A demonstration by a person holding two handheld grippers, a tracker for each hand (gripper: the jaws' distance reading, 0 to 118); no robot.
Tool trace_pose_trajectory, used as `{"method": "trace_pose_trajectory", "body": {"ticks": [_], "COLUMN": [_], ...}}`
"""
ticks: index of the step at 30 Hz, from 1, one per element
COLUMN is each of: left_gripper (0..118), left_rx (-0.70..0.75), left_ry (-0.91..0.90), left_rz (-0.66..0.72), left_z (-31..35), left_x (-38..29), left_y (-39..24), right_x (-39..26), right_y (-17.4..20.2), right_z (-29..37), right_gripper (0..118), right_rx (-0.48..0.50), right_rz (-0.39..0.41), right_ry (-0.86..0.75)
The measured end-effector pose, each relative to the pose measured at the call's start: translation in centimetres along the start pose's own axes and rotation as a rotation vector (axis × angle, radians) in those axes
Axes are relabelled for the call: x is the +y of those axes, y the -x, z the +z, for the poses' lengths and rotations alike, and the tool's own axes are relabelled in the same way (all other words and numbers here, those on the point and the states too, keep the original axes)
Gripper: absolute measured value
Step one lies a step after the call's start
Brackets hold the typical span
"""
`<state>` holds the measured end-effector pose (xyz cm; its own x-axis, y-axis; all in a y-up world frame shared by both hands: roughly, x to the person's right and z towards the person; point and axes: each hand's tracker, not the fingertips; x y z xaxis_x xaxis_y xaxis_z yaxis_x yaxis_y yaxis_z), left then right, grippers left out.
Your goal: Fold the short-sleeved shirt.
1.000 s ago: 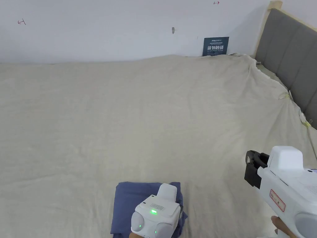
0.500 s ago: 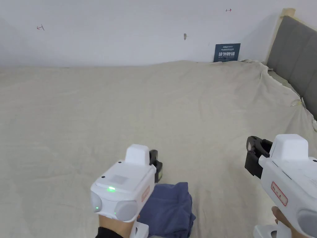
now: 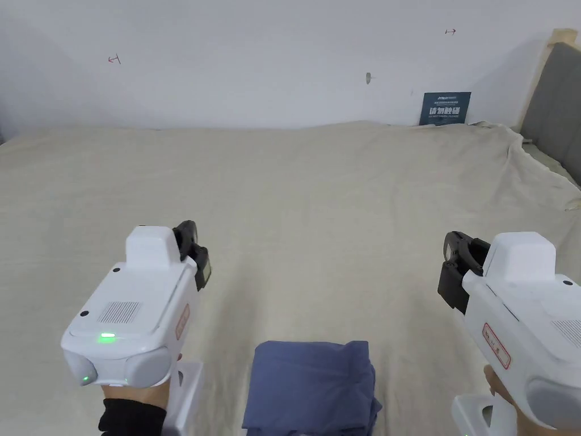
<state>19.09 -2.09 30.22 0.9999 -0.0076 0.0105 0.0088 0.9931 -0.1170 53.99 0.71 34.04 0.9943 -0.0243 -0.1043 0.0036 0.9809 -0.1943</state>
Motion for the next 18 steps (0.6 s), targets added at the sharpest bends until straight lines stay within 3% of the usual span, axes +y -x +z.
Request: {"method": "trace_pose_trajectory", "body": {"ticks": [10,14,18], "left_gripper": [0,0,0], "left_rx": [0.037,0.027,0.022], "left_ry": [0.026,0.057,0.084], "left_rz": [0.027,0.039,0.032], "left_z": [0.7,0.8,0.8], "left_x": [-0.9,-1.7,-2.6], "left_y": [2.2,2.4,2.6], "right_x": [-1.7,-4.5,-8.9], "right_y": [1.6,2.9,4.9], "right_z": [-1.4,-3.5,-6.0], "right_gripper": [0,0,0], "right_rx": [0.037,0.092,0.079], "right_rz": [-0.014,-0.074,-0.033], "right_ry": [0.016,0.091,0.154]}}
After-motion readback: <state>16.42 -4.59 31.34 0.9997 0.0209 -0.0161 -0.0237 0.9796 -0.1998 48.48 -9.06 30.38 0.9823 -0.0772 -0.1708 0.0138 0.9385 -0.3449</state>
